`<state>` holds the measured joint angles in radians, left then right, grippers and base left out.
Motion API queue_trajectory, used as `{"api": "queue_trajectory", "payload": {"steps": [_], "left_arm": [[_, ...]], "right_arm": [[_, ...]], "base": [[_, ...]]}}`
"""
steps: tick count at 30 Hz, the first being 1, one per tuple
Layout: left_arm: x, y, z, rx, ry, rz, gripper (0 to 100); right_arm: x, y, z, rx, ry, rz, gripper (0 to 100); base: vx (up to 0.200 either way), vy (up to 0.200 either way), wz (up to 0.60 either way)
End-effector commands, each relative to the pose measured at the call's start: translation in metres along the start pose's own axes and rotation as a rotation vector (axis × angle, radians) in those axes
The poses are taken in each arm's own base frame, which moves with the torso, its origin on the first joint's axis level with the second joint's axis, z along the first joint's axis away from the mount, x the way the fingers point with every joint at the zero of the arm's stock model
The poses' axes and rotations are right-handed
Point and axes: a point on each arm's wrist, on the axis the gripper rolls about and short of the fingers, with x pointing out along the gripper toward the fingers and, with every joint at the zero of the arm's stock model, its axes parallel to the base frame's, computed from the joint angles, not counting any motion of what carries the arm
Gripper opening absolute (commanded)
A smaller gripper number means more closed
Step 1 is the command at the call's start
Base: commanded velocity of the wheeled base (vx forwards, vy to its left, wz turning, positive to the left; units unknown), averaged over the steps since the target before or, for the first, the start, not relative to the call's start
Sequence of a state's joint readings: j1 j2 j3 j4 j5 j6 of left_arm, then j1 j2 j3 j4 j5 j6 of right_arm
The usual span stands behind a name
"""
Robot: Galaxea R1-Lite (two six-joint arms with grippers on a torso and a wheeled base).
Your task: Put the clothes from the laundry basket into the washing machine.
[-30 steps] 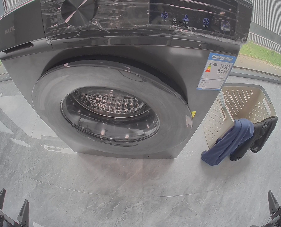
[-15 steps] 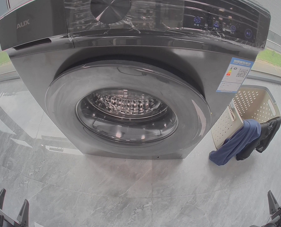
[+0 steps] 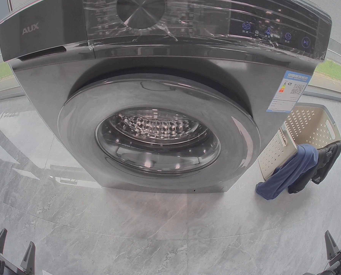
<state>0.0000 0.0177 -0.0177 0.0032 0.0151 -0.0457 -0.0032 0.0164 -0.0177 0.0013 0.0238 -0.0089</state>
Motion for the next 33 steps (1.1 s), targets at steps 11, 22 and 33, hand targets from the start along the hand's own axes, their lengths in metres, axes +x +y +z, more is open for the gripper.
{"api": "queue_trajectory", "payload": {"steps": [11,22,33], "left_arm": [[0.0002,0.0002,-0.0043,0.000,0.003,0.000,100],[0.0002,0.0002,-0.0043,0.000,0.003,0.000,100],[0.0002,0.0002,-0.0043,0.000,0.003,0.000,100]], "right_arm": [[0.0003,0.0001,-0.0049,-0.002,0.006,0.002,100],[0.0003,0.0000,-0.0048,-0.002,0.005,0.001,100],[0.0003,0.0000,-0.0048,-0.002,0.005,0.001,100]], "base": [[0.000,0.055,0.00],[0.000,0.000,-0.16],[0.000,0.164,0.00]]}}
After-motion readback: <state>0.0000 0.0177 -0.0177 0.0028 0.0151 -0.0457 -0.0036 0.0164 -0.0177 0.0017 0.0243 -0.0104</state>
